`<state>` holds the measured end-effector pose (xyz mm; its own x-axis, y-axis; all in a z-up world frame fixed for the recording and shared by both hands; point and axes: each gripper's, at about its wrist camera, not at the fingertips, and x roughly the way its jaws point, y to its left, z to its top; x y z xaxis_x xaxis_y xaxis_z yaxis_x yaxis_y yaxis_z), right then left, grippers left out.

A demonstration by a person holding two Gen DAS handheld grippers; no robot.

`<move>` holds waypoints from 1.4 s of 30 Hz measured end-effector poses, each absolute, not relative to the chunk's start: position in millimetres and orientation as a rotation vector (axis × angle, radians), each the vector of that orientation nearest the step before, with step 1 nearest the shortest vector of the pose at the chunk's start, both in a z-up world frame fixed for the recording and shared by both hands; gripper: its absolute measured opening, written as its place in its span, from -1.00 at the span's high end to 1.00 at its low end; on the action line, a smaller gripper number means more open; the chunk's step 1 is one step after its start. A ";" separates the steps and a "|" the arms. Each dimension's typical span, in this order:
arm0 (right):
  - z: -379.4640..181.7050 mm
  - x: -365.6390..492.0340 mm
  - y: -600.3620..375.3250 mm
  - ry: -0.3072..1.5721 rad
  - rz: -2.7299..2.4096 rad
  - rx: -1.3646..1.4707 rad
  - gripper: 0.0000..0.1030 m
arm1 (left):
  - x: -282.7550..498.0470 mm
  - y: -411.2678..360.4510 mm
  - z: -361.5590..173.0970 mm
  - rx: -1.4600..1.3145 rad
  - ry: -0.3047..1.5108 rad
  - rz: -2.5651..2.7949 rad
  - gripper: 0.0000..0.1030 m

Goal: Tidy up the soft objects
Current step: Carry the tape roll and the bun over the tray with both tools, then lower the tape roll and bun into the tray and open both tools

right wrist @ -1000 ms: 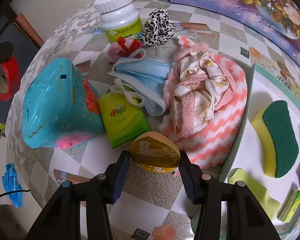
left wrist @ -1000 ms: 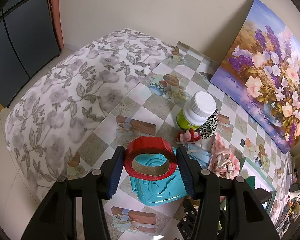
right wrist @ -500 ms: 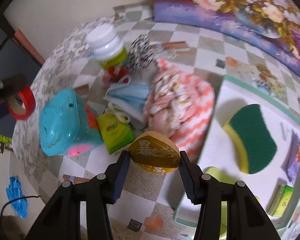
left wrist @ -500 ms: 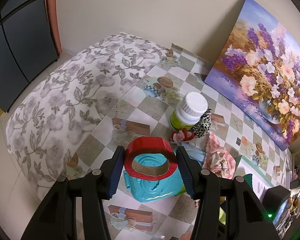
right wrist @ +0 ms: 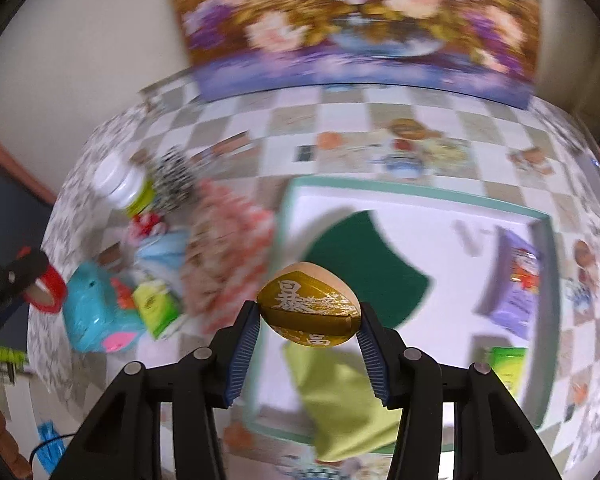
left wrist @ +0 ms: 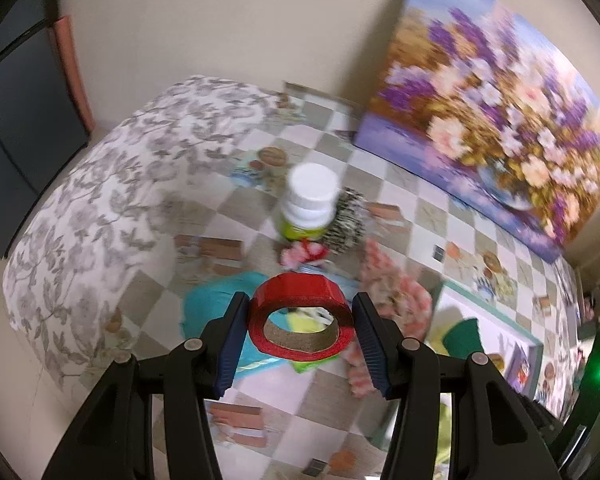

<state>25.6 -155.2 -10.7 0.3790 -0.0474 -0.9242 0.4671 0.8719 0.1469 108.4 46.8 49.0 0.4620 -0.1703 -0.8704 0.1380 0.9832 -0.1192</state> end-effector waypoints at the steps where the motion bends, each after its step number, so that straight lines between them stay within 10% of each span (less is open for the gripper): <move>1: -10.0 19.8 -166.2 1.138 -0.369 0.437 -0.01 | 107.3 41.1 48.6 -0.026 1.077 -0.200 -0.06; 42: -53.6 -38.0 -334.2 1.174 -0.612 0.725 -0.05 | 76.4 -213.0 -25.5 0.217 1.218 -0.675 -0.07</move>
<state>-38.0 -334.2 -53.6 0.2780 -0.0543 -0.9590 0.7553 0.6292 0.1833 76.4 -213.0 -25.5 0.1807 -0.3604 -0.9151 0.5843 0.7878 -0.1949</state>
